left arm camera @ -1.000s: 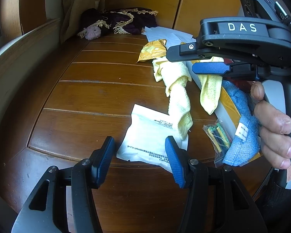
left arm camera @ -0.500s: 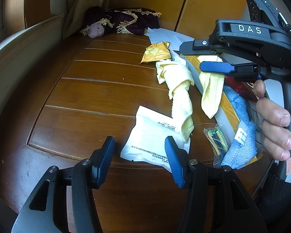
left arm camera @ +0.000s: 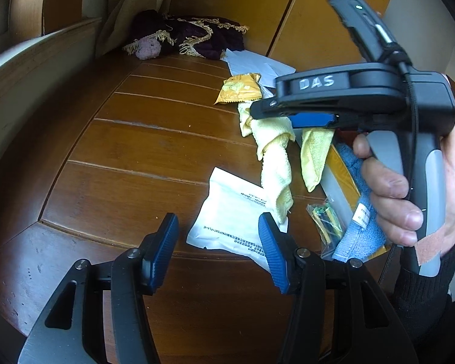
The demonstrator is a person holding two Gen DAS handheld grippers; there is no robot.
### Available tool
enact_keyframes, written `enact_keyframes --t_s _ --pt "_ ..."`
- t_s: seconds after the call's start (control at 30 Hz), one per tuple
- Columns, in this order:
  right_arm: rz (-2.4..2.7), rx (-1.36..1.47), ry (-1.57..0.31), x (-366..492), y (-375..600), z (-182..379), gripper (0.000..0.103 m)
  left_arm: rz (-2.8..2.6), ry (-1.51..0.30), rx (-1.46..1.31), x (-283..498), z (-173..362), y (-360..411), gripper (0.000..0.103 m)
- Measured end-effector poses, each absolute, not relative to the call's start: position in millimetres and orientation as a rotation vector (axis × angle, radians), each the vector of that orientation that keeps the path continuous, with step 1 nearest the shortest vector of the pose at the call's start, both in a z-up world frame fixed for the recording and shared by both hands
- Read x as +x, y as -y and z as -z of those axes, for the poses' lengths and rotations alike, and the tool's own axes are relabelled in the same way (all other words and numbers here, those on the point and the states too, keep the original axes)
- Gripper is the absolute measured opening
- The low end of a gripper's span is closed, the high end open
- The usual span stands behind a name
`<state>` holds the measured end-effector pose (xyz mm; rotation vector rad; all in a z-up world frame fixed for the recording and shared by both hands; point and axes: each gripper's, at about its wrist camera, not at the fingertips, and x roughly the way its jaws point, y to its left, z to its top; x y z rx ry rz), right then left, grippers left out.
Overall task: Organize soft objects
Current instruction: 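Grasp the white desiccant packet with the left tool while the right grasps the yellow towel, then carry the desiccant packet and yellow towel toward the tray with both tools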
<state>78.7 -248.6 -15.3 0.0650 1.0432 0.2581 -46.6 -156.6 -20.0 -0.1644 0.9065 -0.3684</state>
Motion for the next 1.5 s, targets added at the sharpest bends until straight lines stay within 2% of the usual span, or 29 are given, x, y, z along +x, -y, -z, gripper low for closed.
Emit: enact_keyframes --t_s 0.13,0.2,0.23,0.43,0.93,1.3,1.5 --pt "-0.205 -0.013 -1.046 80 240 27 0.060 0.359 -0.917 -0.142 -47 22 163 0.054" --pt "-0.185 -0.047 -1.037 79 237 28 0.053 0.365 -0.920 -0.129 -48 22 165 0.054" --pt "-0.169 -0.066 -1.036 79 236 29 0.045 0.366 -0.921 -0.119 -48 22 166 0.054" --pt "-0.179 -0.041 -1.025 76 241 27 0.040 0.366 -0.914 -0.116 -41 19 161 0.054" --pt "-0.317 0.204 -0.810 36 292 -28 0.040 0.462 -0.937 0.062 -36 19 194 0.054" --pt "-0.370 0.221 -0.784 17 303 -26 0.040 0.463 -1.023 0.095 -66 17 204 0.054" --pt "-0.380 0.259 -0.773 12 321 -25 0.040 0.499 -0.965 0.136 -67 4 211 0.054"
